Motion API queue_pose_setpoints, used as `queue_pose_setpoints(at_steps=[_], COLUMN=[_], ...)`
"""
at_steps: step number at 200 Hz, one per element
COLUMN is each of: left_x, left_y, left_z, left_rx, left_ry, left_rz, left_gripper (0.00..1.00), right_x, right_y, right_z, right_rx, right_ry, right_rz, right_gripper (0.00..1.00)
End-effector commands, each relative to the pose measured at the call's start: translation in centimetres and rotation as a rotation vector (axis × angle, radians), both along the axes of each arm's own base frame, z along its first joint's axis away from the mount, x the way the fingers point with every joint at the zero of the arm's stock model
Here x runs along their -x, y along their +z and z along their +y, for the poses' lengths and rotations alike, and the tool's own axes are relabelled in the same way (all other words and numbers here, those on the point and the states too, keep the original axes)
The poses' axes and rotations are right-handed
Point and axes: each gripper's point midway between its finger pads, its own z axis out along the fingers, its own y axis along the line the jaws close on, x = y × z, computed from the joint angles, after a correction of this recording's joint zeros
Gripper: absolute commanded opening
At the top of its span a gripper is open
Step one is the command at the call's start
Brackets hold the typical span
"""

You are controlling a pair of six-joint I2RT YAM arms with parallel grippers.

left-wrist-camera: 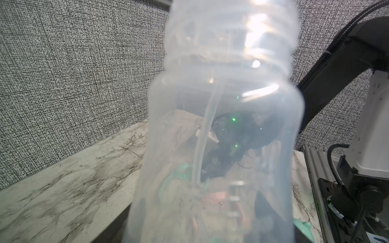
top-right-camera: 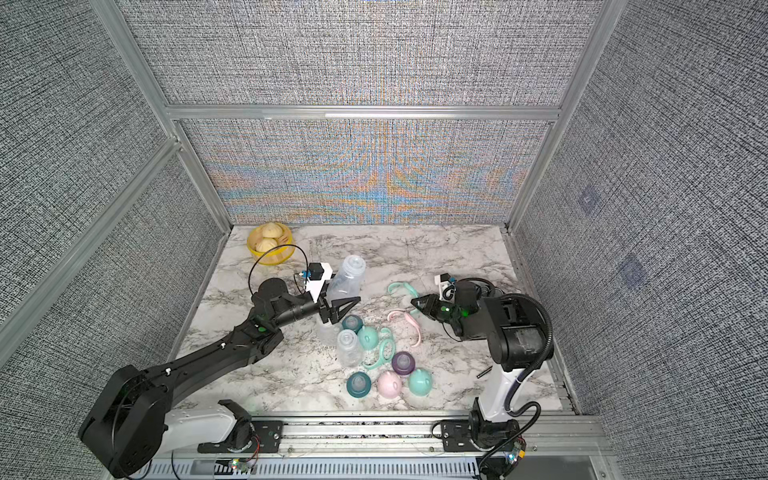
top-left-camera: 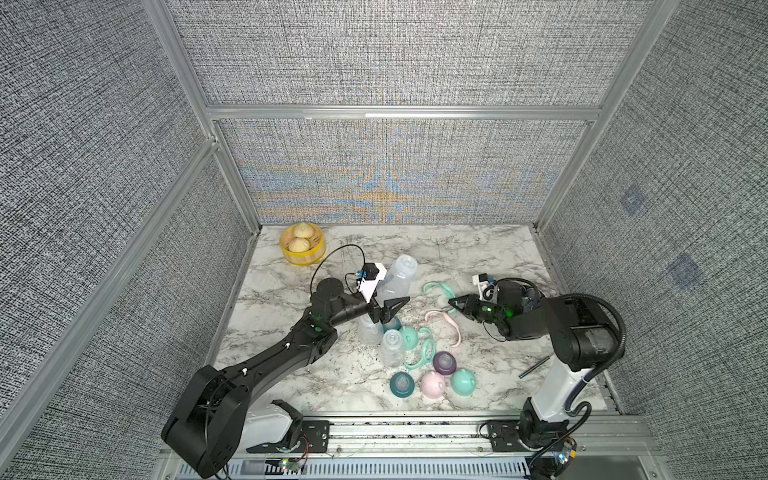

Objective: Assemble the baby bottles
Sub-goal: Pick up the handle at the center of the board, then put on the handle of the baby bottle.

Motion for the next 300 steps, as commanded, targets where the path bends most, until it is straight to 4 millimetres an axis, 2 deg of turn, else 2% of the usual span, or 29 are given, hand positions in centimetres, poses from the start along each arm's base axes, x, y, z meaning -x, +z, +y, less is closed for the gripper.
queue_pose_setpoints(at_steps=[1,26,54,84,121,127,132,173,213,300], left_x=[-0.1,-0.2,-0.3,-0.6,-0.7,-0.7,-0.7,-0.7,-0.6,-0.5], left_y=[0.5,0.2,-0.5,-1.3,-1.9,-1.9,-1.9,-1.8,-1.6,-1.1], left_z=[0.0,-0.1,-0.3,-0.6,-1.1,-1.2,-1.2,-1.6,-1.8,-2.3], left_rx=[0.009,0.006,0.005,0.007,0.018,0.023,0.027,0.038,0.045,0.067], left_ry=[0.003,0.0,-0.009,-0.016,-0.038,-0.039,-0.041,-0.056,-0.061,-0.091], left_rz=[-0.036,-0.037,-0.039,-0.038,-0.034,-0.036,-0.036,-0.035,-0.035,-0.02], left_gripper=[0.07,0.07,0.07,0.07,0.07,0.07,0.07,0.06,0.06,0.06], right_x=[-0.2,-0.1,0.5,2.0,4.1,4.7,4.7,6.8,8.0,9.5], right_y=[1.2,2.6,5.7,10.3,16.6,17.0,18.8,23.5,25.8,27.2], right_z=[0.1,0.4,1.0,1.6,2.1,2.3,2.6,4.2,6.1,9.5], right_rx=[0.025,0.077,0.177,0.338,0.429,0.446,0.45,0.506,0.572,0.654], right_ry=[0.014,0.027,0.05,0.059,0.058,0.064,0.061,0.084,0.107,0.132], right_rz=[-0.038,-0.061,-0.102,-0.148,-0.21,-0.214,-0.25,-0.342,-0.42,-0.537], right_gripper=[0.16,0.14,0.13,0.12,0.12,0.12,0.12,0.12,0.12,0.11])
